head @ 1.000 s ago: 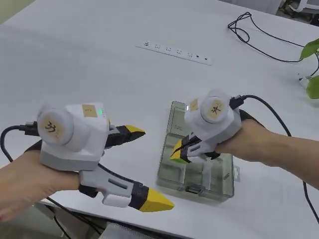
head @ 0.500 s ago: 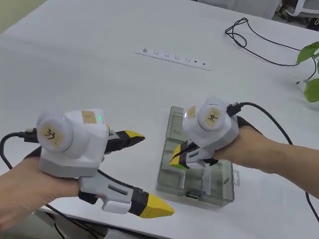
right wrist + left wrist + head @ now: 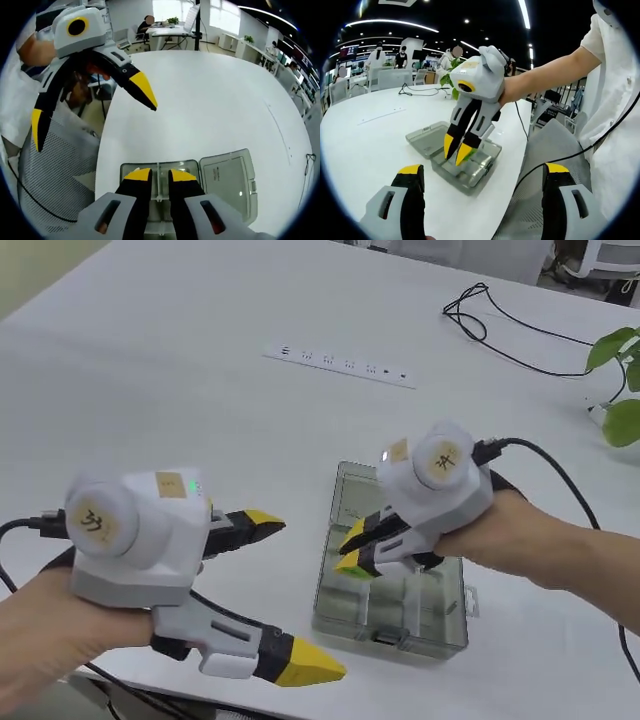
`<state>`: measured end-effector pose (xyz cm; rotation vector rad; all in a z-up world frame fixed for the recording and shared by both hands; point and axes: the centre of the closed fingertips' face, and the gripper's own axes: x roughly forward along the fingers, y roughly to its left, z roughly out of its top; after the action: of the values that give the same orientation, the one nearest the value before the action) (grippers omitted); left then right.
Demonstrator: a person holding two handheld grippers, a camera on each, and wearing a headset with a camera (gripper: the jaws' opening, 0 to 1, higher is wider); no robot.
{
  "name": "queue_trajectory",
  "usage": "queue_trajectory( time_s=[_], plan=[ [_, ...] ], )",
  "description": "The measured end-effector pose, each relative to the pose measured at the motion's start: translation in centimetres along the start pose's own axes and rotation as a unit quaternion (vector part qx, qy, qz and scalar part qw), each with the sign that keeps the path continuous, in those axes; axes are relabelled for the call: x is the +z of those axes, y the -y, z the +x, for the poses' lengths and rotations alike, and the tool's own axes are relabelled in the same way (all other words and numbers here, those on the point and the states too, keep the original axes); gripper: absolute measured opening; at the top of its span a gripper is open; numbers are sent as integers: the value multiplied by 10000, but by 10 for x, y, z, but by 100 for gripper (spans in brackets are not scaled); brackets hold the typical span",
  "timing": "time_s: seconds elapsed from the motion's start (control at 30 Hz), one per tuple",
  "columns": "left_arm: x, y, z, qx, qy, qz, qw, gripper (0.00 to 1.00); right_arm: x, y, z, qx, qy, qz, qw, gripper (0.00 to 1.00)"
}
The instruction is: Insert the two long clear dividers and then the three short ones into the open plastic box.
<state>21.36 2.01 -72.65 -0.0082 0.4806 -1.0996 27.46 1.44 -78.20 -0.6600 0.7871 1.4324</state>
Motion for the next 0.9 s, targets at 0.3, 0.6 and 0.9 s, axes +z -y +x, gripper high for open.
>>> queue_trajectory(
  time_s=[0.3, 0.6, 0.9],
  plan=[
    [3, -1, -2, 16, 13, 22, 10000, 100, 16, 2, -36, -147, 669, 425, 9967, 22],
    [5, -1, -4, 21, 4, 51, 10000, 100, 13, 0, -78, -389, 1035, 621, 9919, 29],
    [7, -1, -3, -7, -30, 78, 10000, 100, -15, -2, -114, -657, 1019, 763, 9897, 36]
  ],
)
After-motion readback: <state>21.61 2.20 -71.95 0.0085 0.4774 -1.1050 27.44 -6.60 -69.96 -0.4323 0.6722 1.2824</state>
